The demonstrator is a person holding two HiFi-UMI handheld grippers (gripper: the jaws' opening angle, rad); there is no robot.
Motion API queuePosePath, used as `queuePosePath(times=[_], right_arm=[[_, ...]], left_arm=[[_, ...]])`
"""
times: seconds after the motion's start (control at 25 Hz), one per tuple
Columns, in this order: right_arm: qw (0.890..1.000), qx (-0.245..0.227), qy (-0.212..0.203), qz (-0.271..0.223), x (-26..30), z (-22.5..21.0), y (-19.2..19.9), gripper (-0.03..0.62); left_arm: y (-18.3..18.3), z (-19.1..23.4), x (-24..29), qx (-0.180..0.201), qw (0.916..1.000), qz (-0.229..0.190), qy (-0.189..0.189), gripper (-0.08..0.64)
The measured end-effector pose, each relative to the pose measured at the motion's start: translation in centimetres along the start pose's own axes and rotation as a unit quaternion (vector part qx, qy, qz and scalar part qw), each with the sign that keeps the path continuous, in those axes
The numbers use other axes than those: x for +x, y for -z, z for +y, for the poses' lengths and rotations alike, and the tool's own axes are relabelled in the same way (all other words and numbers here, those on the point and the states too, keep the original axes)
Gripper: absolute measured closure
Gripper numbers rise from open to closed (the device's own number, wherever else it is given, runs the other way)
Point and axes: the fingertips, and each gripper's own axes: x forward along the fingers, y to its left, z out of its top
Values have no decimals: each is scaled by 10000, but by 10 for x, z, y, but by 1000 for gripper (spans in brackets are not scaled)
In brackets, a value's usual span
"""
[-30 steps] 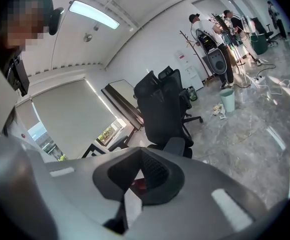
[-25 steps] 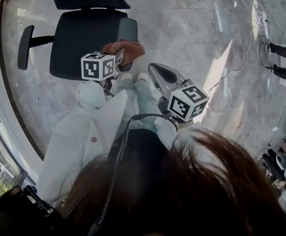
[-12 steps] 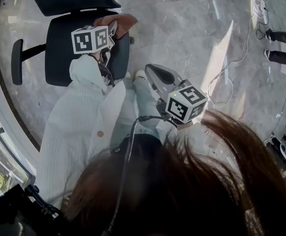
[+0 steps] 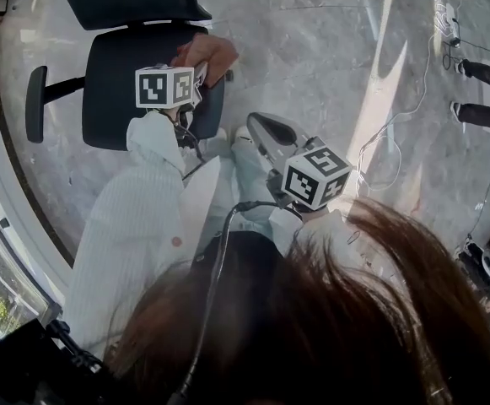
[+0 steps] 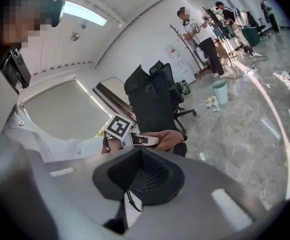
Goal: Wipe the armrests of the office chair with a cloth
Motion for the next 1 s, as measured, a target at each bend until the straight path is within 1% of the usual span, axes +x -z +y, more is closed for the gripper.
queuePosePath(times=[0.16, 0.4, 0.64, 0.88, 1.0], right_arm=[[9999, -53, -76, 58, 5, 10, 0, 591], [9995, -202, -230, 34, 1, 33, 7, 591], [9990, -284, -347, -27, 0, 51, 10, 591], [9988, -296, -364, -127, -5, 59, 7, 591], [9989, -257, -358, -165, -6, 56, 6, 591]], left_arm=[[25, -9, -14, -102, 9999, 51, 24, 526], [74, -32, -43, -218, 9997, 86, 46, 526], [120, -44, -75, -495, 9987, 34, 115, 526], [148, -52, -99, -377, 9991, 194, 98, 526], [160, -53, -107, -343, 9985, 379, 173, 526]])
